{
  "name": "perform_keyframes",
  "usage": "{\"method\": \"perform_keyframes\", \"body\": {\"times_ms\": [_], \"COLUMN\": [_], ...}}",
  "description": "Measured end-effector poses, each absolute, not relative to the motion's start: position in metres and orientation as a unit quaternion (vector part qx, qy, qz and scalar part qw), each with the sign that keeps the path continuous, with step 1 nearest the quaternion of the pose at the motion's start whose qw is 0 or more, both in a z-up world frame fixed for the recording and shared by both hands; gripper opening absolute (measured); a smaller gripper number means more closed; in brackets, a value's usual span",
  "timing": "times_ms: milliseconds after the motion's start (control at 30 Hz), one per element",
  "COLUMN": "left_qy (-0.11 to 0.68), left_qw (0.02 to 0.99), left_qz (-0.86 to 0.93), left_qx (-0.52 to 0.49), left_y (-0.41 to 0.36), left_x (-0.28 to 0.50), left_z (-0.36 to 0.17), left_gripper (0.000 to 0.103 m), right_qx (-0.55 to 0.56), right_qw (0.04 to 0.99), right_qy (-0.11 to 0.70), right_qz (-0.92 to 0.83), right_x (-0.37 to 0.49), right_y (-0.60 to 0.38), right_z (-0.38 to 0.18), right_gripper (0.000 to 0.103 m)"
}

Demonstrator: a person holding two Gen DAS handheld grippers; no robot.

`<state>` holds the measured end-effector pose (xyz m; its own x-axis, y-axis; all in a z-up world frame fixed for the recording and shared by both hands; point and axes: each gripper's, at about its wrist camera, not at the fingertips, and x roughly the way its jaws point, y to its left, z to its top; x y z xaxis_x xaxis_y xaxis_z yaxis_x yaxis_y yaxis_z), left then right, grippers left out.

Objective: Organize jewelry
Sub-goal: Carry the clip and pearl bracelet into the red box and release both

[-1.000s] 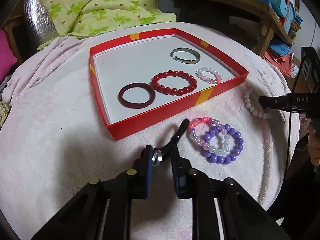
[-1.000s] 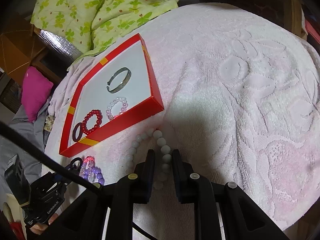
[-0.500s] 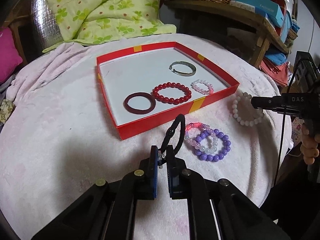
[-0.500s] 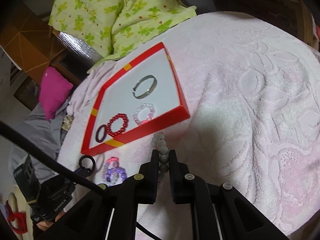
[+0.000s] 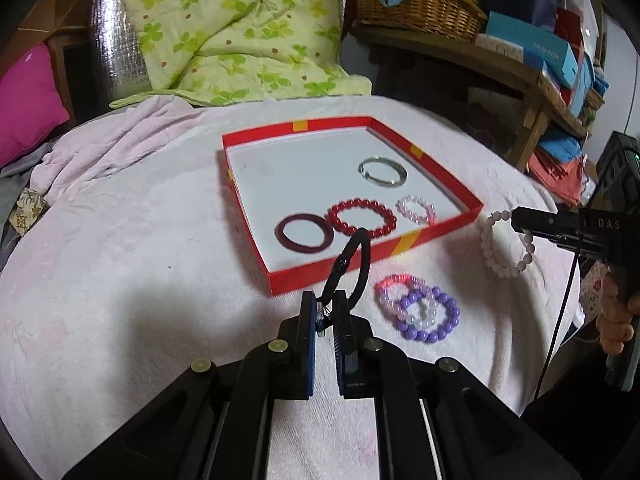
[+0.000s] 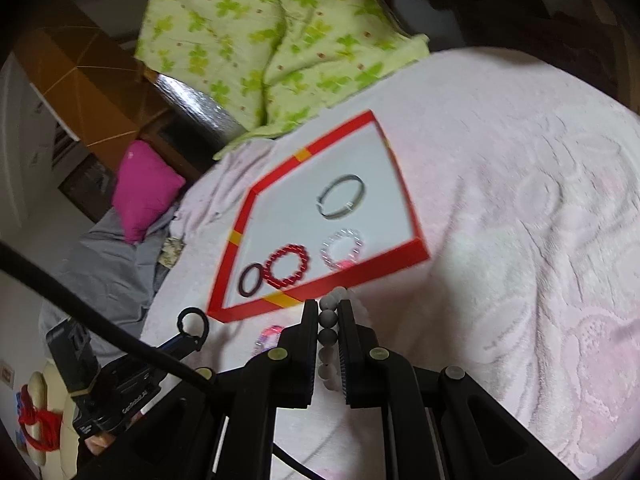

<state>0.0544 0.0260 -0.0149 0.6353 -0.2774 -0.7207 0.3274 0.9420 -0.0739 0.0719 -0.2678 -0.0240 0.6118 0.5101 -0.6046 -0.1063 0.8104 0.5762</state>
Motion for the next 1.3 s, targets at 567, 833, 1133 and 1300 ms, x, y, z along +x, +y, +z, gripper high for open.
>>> {"method": "perform_keyframes", "body": {"times_ms": [567, 833, 1133, 1300], "left_qy": [0.367, 0.374, 0.395, 0.416], "left_qw": [0.918, 0.916, 0.909, 0.9], "left_qz": [-0.153, -0.141, -0.13, -0.122], "left_qx": [-0.007, -0.029, -0.043, -0.04], "left_y": [0.02, 0.019, 0.019, 0.013], "left_x": [0.074, 0.113, 0.172, 0.196], "left_z": [-0.001, -0.01, -0.022, -0.033], "left_gripper": [0.008, 0.008, 0.008, 0.009], "right_qx": [0.26, 0.262, 0.255, 0.264], "right_qw": [0.878, 0.87, 0.859, 0.85], "right_qy": [0.348, 0.371, 0.392, 0.41], "right_qz": [0.199, 0.192, 0.21, 0.202], "right_x": [0.087, 0.148, 0.22, 0.249], "right_y": [-0.242, -0.209, -0.158, -0.151], "right_z": [0.004, 0.004, -0.001, -0.014], "right_gripper": [0.011, 0.011, 0.011, 0.011]}}
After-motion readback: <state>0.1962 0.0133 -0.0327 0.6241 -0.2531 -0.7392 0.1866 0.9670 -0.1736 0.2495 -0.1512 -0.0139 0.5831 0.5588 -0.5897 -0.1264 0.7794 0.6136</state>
